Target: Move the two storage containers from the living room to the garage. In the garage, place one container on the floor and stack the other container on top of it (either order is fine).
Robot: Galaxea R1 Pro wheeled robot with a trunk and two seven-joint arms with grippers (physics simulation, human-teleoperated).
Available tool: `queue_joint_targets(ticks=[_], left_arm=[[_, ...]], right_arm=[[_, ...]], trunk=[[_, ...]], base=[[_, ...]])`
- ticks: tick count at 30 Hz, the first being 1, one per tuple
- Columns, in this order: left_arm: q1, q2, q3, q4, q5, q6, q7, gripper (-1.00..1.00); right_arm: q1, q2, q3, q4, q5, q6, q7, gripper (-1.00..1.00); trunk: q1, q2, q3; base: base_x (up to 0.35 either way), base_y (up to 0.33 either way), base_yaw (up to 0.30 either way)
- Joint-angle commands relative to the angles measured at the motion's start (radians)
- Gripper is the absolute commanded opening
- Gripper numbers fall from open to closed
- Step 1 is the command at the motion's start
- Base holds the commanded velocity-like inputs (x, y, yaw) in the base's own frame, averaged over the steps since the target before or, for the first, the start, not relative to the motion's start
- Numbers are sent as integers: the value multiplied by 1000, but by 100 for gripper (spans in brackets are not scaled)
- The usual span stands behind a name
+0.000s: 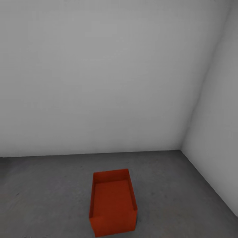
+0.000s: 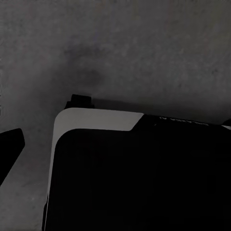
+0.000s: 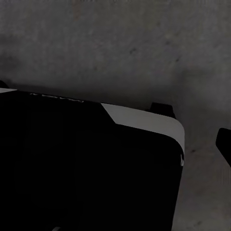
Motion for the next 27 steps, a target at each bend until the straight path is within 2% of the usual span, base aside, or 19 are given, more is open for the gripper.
queue_joint_targets(ticks=[1, 10, 27], left_arm=[[0, 0, -1, 1, 8, 0, -4, 100], [0, 0, -1, 1, 8, 0, -4, 100], [0, -3, -2, -2, 2, 0, 0, 100]], right_arm=[[-1, 1, 8, 3, -10, -5, 6, 100], [-1, 0, 8, 3, -10, -4, 6, 100], [-1, -5, 7, 2, -12, -11, 6, 100]], trunk=[[0, -1, -1], [0, -1, -1], [0, -1, -1]], base=[[0, 0, 221], [0, 0, 226], [0, 0, 9]])
